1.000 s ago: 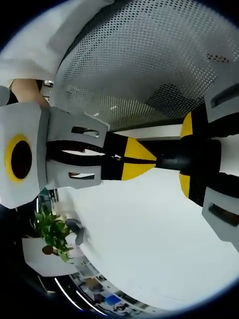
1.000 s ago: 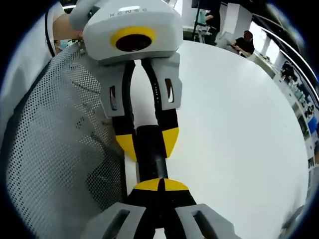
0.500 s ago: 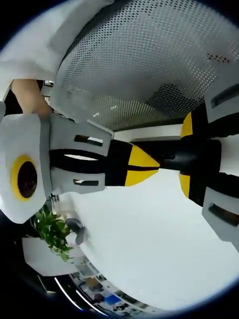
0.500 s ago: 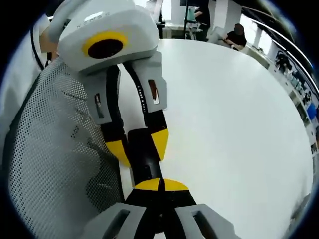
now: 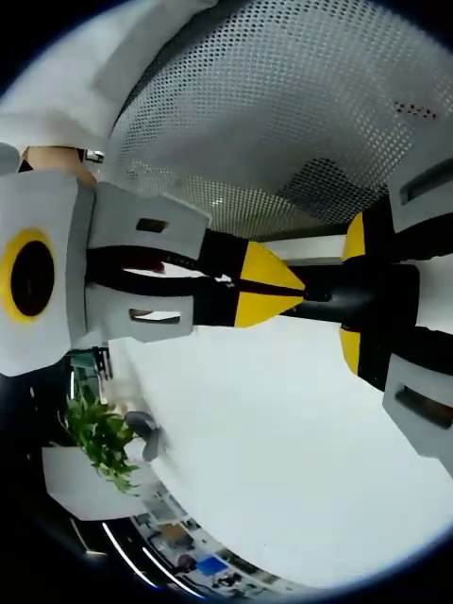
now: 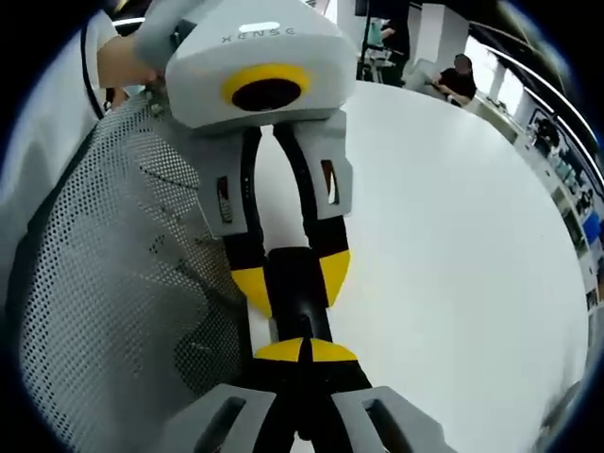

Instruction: Press the specified remote control buttons in sequence, fully releasing each button before pressing the next.

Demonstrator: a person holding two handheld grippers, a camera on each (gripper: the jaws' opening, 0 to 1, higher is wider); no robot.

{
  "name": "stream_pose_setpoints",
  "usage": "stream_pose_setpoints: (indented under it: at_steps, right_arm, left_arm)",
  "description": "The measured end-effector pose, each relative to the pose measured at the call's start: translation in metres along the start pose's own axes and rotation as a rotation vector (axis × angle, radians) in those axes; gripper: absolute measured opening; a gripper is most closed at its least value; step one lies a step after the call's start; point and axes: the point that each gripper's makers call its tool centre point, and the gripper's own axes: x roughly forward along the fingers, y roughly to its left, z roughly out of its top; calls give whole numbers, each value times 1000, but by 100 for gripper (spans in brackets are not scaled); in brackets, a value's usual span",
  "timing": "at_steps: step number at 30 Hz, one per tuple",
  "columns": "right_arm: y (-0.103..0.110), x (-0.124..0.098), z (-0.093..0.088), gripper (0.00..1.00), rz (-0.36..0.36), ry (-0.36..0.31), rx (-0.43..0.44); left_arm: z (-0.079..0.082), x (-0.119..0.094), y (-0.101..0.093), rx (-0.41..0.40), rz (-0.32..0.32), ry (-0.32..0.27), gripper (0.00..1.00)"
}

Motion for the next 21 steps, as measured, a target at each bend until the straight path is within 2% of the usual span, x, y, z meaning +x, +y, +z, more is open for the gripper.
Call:
stream_pose_setpoints:
  at_steps: [10,15,21]
  right_arm:
    - [-1,4,3,0,-27,27,-82]
    - [-2,3,4,0,-50,21,-71]
    - [-1,1,5,0,-26,-3,-12]
  left_arm:
    - [0,0,0,-1,-2,4,24]
    - [0,0,0,-3,0,1,24]
    - [0,0,0,0,0,2,24]
